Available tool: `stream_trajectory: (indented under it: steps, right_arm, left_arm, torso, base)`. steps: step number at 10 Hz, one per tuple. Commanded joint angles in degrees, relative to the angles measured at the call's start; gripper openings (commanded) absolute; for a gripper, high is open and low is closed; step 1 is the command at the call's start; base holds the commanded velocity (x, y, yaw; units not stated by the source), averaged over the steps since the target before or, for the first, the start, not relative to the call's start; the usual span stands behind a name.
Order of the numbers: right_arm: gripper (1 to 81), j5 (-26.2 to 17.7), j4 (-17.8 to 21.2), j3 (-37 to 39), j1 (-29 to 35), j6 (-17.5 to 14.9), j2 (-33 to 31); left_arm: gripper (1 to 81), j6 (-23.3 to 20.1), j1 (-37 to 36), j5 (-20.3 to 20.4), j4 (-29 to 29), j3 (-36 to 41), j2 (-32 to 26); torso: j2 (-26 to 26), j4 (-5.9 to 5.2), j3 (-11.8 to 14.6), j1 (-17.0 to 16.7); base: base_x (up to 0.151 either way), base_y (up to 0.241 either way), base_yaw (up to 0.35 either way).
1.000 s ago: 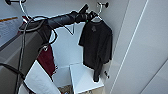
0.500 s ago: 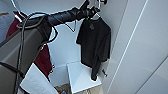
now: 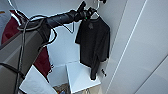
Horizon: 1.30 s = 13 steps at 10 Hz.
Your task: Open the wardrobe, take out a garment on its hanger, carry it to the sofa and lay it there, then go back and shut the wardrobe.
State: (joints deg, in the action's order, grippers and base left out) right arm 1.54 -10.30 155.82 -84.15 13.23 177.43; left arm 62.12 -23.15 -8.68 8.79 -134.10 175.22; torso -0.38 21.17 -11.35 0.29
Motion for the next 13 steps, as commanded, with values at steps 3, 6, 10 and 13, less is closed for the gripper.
stream_trajectory:
  steps: [3, 6, 10, 13]
  right_arm:
    - [81.1, -3.12, 0.55, 0.09, 1.13, 0.04, 0.67]
    - [81.1, -3.12, 0.55, 0.17, 1.22, 0.04, 0.67]
    - [81.1, -2.68, 0.55, 0.17, 1.13, 0.04, 0.67]
    - [81.1, -1.62, 0.55, 0.17, 1.04, 0.04, 0.58]
  left_arm:
    - [81.1, 2.83, -11.17, 4.90, 0.18, -5.56, 5.06]
    - [81.1, 2.83, -11.08, 5.50, 0.18, -5.48, 6.20]
    - [81.1, 2.83, -11.17, 7.01, 0.26, -5.39, 7.96]
    - [81.1, 2.83, -11.08, 7.80, 0.26, -4.95, 8.22]
  torso:
    - [0.00, 0.00, 0.00, 0.00]
    - [0.00, 0.00, -0.02, -0.02]
    - [0.00, 0.00, -3.21, 0.00]
    - [-0.02, 0.00, -1.29, -0.02]
  base:
    - [0.000, 0.000, 0.000]
    - [0.000, 0.000, 0.000]
    - [0.000, 0.000, 0.000]
    - [0.000, 0.000, 0.000]
